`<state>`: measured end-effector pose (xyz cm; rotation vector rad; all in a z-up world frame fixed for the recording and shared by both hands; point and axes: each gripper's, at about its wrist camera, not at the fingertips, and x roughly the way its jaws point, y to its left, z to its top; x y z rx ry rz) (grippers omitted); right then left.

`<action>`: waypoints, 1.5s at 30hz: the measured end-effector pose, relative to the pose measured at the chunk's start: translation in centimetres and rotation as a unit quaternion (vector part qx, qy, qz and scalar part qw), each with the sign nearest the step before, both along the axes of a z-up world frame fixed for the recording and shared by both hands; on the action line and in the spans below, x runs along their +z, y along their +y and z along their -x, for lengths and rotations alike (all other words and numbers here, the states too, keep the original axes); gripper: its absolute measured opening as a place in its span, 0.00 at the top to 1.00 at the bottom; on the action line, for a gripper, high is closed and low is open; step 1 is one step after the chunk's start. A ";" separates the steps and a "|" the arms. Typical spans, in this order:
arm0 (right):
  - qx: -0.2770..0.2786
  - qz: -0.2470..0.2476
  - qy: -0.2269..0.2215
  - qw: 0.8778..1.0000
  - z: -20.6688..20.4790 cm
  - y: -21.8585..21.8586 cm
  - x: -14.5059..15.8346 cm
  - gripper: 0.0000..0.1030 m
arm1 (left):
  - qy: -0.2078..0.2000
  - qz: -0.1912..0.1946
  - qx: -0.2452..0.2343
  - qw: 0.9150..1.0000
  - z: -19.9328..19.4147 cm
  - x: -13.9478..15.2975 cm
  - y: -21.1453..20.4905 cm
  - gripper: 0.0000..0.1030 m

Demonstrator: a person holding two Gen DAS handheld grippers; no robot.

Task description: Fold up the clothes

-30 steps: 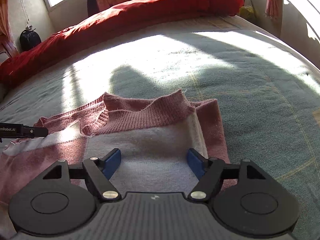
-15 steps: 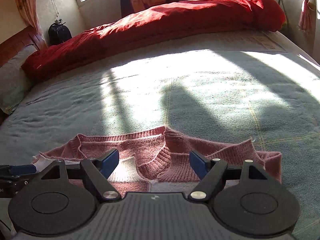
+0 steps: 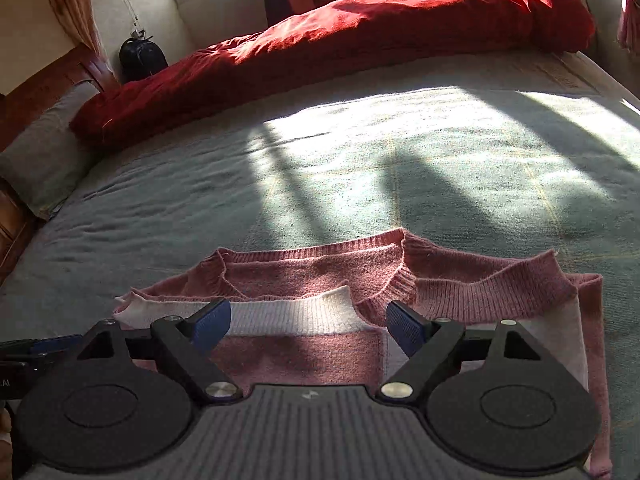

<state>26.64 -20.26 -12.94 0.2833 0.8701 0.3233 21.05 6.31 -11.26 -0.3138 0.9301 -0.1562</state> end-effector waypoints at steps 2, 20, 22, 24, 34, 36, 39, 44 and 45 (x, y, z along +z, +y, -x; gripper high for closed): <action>-0.027 -0.036 0.011 0.999 2.3 -0.5 -0.6 0.14 | 0.008 0.029 -0.006 1.000 1.0 0.0 -0.1 0.21; -0.028 0.023 -0.030 0.999 8.7 0.2 -3.1 0.13 | 0.036 0.087 -0.019 0.995 -0.8 -5.2 -3.0 0.20; -0.031 0.022 -0.033 0.999 8.5 0.0 -3.3 0.13 | 0.024 0.073 -0.018 0.997 -2.0 -4.9 -2.9 0.20; -0.036 0.018 -0.032 0.999 8.2 -0.2 -3.8 0.12 | 0.013 0.041 -0.021 0.999 -3.4 -4.4 -2.9 0.20; -0.018 0.025 -0.059 0.998 8.4 0.2 -3.5 0.11 | 0.015 0.022 -0.058 0.998 -5.0 -2.6 -3.8 0.20; 0.004 0.014 -0.075 0.997 8.6 0.9 -3.1 0.10 | 0.011 0.035 -0.059 0.998 -3.9 -2.0 -3.7 0.18; 0.060 -0.034 -0.080 0.994 8.8 2.1 -3.2 0.10 | 0.010 0.046 -0.055 0.997 -2.4 -1.3 -3.4 0.18; 0.132 -0.120 -0.075 0.981 7.9 5.0 -3.5 0.10 | 0.027 0.078 0.003 0.997 -0.8 -2.0 -0.7 0.18; 0.141 -0.132 -0.072 0.979 7.6 5.5 -3.6 0.10 | 0.035 0.091 0.016 0.995 -0.5 -2.5 0.0 0.19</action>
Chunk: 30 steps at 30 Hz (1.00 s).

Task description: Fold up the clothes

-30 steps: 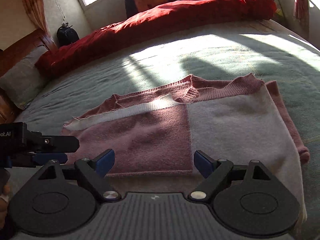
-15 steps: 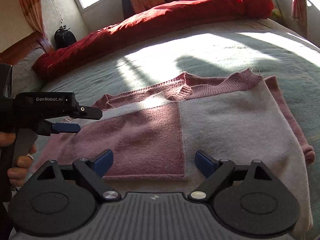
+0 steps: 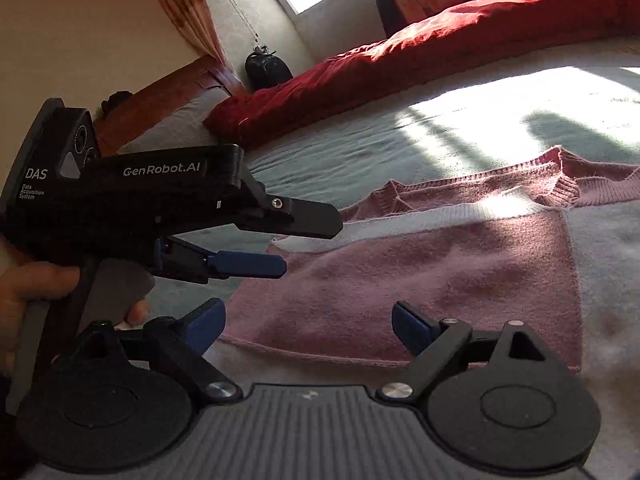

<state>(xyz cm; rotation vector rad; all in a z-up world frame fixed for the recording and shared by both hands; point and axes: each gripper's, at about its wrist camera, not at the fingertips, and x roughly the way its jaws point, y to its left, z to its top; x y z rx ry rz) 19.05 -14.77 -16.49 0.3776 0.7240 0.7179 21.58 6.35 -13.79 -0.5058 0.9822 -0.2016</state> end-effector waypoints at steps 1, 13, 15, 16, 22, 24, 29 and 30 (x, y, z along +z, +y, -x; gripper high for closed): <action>0.006 -0.005 0.005 1.000 -0.4 0.4 -0.2 0.09 | 0.007 0.013 0.010 1.000 0.3 -0.5 0.7 0.19; -0.152 0.016 0.049 0.987 -1.4 -8.0 -1.5 0.09 | 0.025 0.026 0.047 0.998 0.7 -2.5 2.8 0.19; -0.181 -0.023 0.066 0.981 -1.4 -10.1 -1.9 0.09 | 0.012 0.011 0.032 0.999 0.2 -1.7 2.1 0.19; -0.190 -0.033 0.071 0.979 -1.4 -10.5 -1.9 0.09 | 0.004 0.011 0.020 1.000 0.0 -1.3 1.6 0.19; -0.188 0.001 0.066 0.980 -1.5 -9.3 -1.3 0.05 | -0.027 0.027 -0.044 0.998 -1.9 -0.9 -1.9 0.19; -0.188 0.004 0.068 0.980 -1.4 -9.2 -1.5 0.05 | -0.018 0.042 -0.037 0.998 -2.5 -2.0 -2.4 0.19; -0.183 0.014 0.068 0.981 -1.2 -9.2 -1.6 0.05 | 0.001 0.025 -0.022 0.999 -3.6 -3.6 -2.8 0.19; -0.184 0.013 0.069 0.980 -1.2 -9.2 -1.6 0.05 | 0.002 0.022 -0.021 1.000 -3.8 -3.3 -2.8 0.19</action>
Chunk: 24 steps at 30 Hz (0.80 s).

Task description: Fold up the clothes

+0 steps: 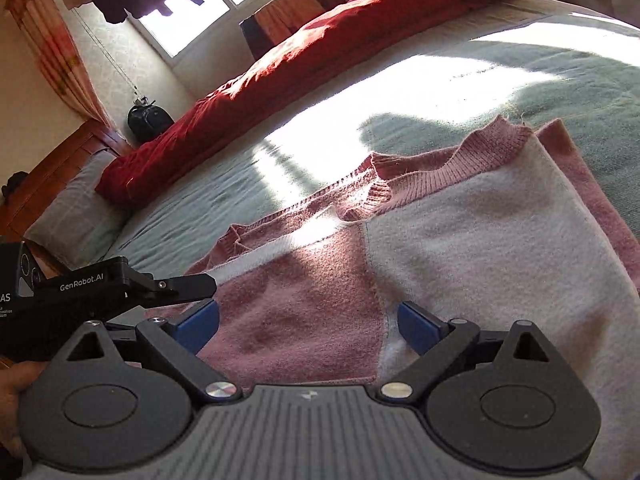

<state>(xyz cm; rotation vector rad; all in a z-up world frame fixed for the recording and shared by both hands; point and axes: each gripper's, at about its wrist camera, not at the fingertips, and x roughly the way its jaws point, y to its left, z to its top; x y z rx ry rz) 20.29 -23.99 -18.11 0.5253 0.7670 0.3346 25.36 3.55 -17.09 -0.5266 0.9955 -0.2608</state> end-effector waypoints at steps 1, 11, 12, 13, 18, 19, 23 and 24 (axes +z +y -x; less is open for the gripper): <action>-0.001 -0.002 0.001 1.000 0.0 0.0 0.0 0.05 | 0.001 -0.003 0.001 1.000 -0.2 0.3 0.0 0.19; 0.004 -0.009 -0.001 1.000 0.7 -0.7 1.0 0.04 | -0.010 -0.039 -0.039 0.998 -0.5 2.5 -2.8 0.19; 0.005 -0.009 -0.002 1.000 0.8 -0.8 1.1 0.04 | -0.006 -0.039 -0.042 0.998 -0.6 2.2 -3.1 0.19; 0.004 -0.010 -0.004 1.000 0.9 -1.0 1.2 0.04 | -0.003 -0.040 -0.045 0.998 -0.7 2.0 -3.4 0.19; -0.004 -0.022 -0.003 1.000 1.0 -2.0 1.3 0.03 | 0.007 -0.063 -0.055 0.996 -1.8 0.7 -4.7 0.19; -0.006 -0.025 -0.002 1.000 1.0 -2.2 1.2 0.03 | 0.008 -0.067 -0.055 0.996 -2.0 0.5 -4.8 0.19; -0.011 -0.036 0.005 0.999 1.0 -2.8 0.7 0.03 | 0.008 -0.072 -0.067 0.995 -2.4 1.6 -4.6 0.19; -0.013 -0.040 0.007 0.999 1.0 -3.0 0.6 0.03 | 0.003 -0.070 -0.071 0.995 -2.2 2.2 -4.3 0.19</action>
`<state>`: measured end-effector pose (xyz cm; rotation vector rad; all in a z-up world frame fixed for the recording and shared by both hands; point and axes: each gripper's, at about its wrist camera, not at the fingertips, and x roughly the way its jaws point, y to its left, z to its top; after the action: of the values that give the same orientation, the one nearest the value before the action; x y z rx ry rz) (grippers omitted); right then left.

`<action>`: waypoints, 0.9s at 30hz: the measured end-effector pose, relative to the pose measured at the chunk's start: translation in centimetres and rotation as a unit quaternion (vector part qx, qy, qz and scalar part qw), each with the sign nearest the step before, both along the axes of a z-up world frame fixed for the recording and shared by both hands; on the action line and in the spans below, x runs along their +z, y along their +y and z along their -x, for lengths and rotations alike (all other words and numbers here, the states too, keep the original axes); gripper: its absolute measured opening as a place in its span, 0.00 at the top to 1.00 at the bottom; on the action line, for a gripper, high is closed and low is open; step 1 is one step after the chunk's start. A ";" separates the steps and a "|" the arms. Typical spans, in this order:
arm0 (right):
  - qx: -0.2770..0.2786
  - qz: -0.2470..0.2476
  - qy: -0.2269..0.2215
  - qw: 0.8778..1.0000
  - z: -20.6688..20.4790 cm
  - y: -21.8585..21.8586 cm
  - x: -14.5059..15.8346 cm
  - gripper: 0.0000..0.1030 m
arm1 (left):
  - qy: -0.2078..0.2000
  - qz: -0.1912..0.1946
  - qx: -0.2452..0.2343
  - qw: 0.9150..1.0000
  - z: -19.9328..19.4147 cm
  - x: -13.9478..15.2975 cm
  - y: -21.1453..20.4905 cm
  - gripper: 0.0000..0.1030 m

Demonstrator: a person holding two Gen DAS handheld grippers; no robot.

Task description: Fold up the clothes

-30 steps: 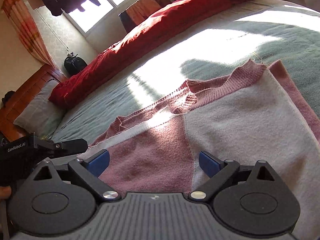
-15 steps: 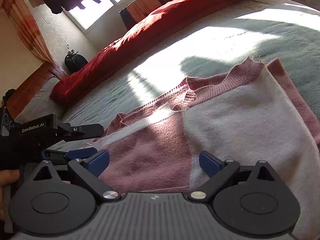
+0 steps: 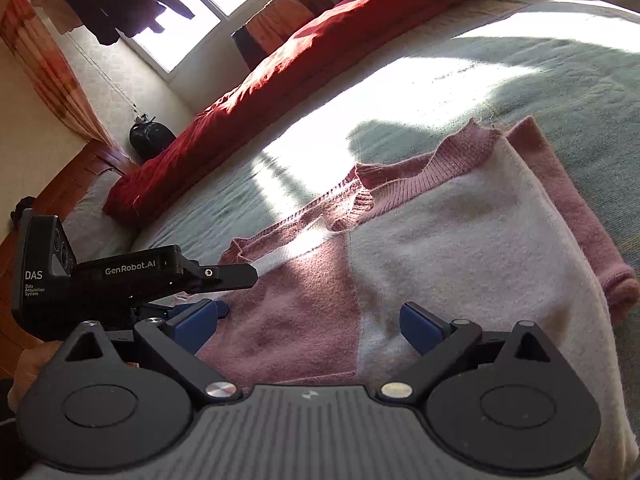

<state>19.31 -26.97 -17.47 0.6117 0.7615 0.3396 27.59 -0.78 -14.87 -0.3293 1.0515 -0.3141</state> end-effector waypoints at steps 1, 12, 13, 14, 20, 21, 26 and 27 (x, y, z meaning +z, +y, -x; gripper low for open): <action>-0.001 -0.003 0.001 1.000 0.0 -0.1 0.0 0.03 | -0.004 0.001 -0.003 1.000 0.2 0.7 0.3 0.19; 0.013 -0.030 -0.021 0.999 0.6 0.7 2.3 0.03 | -0.001 -0.033 0.012 0.999 2.6 5.8 8.1 0.19; 0.014 -0.032 -0.023 0.999 0.6 0.9 2.6 0.03 | 0.003 -0.032 0.020 0.999 2.9 5.8 9.0 0.19; 0.015 -0.033 -0.024 0.999 0.6 1.1 2.9 0.03 | 0.008 -0.030 0.029 0.999 3.2 5.6 10.1 0.19; 0.031 -0.018 -0.030 0.999 1.1 3.6 5.4 0.03 | 0.043 0.013 0.062 0.997 4.5 3.3 14.8 0.20; 0.036 -0.014 -0.032 0.999 1.3 4.1 6.0 0.03 | 0.049 0.022 0.065 0.996 4.6 2.8 15.5 0.20; 0.053 0.006 -0.046 0.997 1.9 6.8 9.1 0.02 | 0.070 0.044 0.070 0.994 4.5 0.1 17.3 0.21; 0.055 0.012 -0.047 0.997 2.0 7.4 9.6 0.02 | 0.072 0.053 0.069 0.994 4.4 -0.4 17.7 0.21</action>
<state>17.30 -19.57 -7.91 0.5284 0.7088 0.4572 23.15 16.90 -15.25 -0.5249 1.1502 -0.2251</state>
